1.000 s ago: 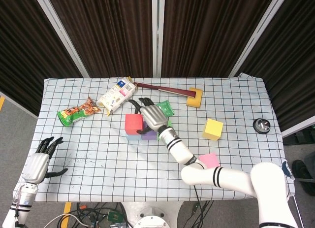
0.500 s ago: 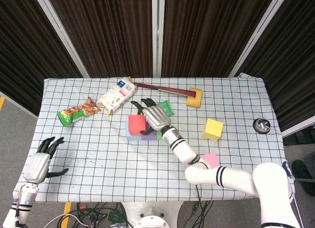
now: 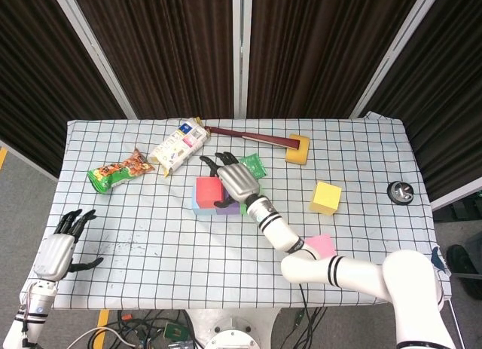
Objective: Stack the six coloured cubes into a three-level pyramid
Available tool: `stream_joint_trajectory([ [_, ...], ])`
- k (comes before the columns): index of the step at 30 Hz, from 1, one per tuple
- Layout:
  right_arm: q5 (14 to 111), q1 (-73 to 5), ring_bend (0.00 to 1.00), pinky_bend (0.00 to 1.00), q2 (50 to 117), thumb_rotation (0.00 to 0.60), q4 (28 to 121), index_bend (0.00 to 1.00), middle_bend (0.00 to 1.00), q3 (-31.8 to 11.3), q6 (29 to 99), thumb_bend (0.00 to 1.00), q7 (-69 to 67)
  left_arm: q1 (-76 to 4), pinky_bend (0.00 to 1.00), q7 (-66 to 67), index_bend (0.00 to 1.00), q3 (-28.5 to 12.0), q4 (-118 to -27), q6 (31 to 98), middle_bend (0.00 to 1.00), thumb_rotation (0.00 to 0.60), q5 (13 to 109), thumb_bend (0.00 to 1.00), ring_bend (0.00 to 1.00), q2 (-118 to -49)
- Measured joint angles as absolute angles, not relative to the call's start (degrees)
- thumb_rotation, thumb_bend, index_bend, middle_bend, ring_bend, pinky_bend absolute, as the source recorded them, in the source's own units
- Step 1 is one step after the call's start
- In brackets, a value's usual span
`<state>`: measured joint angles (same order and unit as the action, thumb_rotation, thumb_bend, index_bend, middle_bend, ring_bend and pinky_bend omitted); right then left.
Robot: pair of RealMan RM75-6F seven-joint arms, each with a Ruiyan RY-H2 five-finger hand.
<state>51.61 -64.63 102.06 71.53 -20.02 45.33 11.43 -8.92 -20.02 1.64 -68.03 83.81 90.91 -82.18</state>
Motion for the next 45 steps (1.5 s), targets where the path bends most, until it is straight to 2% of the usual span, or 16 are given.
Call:
stream_joint_trajectory([
  [29,48.1,-64.6,0.0,0.0,103.8,0.6,71.7,0.0,0.44,-21.0,47.0,0.14,14.8,-8.9,0.07,-21.5,0.07,1.7,-67.3,83.4,0.17,0.6,90.8,0.0,0.04,-82.4],
  [45,50.2,-64.4,0.0,0.0,103.2,0.6,71.3,0.0,0.44,-20.9,46.4,0.14,13.7,-9.0,0.07,-21.8,0.07,1.7,-67.2,83.3,0.17,0.6,90.9,0.0,0.04,-82.3],
])
